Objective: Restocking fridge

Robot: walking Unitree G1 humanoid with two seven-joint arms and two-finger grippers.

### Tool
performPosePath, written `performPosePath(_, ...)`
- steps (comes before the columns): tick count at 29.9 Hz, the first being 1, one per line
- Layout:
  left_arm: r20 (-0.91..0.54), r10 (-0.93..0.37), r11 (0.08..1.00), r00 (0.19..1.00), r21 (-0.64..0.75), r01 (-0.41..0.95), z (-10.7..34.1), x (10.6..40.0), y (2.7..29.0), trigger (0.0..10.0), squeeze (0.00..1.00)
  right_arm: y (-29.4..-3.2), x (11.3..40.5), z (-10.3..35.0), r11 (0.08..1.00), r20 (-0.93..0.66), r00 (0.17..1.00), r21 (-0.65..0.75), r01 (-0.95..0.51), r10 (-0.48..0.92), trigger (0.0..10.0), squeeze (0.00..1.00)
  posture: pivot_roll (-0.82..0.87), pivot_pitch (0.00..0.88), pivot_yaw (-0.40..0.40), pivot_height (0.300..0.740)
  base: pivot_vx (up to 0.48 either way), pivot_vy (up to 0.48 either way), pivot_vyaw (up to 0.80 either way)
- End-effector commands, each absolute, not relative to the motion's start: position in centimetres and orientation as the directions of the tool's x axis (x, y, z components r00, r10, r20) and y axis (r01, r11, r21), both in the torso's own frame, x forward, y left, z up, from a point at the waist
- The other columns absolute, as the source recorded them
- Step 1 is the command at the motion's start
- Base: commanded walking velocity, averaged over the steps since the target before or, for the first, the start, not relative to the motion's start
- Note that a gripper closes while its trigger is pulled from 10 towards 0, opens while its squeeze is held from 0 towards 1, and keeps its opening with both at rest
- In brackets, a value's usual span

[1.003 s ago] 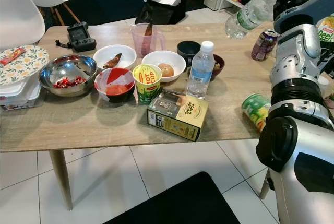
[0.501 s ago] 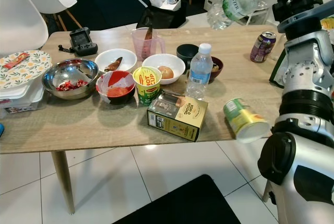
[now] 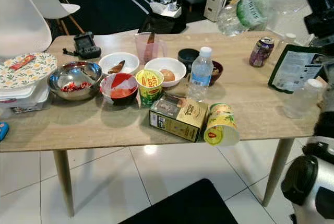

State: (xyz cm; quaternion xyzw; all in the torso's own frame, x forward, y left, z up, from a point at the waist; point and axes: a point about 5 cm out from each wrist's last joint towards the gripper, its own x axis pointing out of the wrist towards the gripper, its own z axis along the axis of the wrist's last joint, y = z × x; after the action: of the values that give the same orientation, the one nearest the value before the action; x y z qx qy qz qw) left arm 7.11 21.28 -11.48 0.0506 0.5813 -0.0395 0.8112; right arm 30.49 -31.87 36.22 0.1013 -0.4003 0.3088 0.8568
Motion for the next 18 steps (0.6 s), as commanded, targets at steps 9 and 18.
performPosePath(9, -0.934, -0.003, 0.993, 0.359, 0.041, 0.115, -11.3, 8.1, 21.1, 10.0, 0.0, -32.4, 27.0, 35.5, 0.658, 0.645, 0.394, -0.231, -0.717, 0.655, 10.0, 0.0, -0.01, 0.002, -0.032, 0.74, 0.0, 0.0, 0.0)
performPosePath(18, -0.932, -0.005, 0.993, 0.362, 0.039, 0.115, -11.3, 8.3, 20.9, 10.0, 0.0, -31.4, 26.4, 32.4, 0.471, 0.426, 0.367, -0.17, -0.866, 0.827, 10.0, 0.0, -0.01, 0.004, -0.044, 0.74, 0.0, 0.0, 0.0)
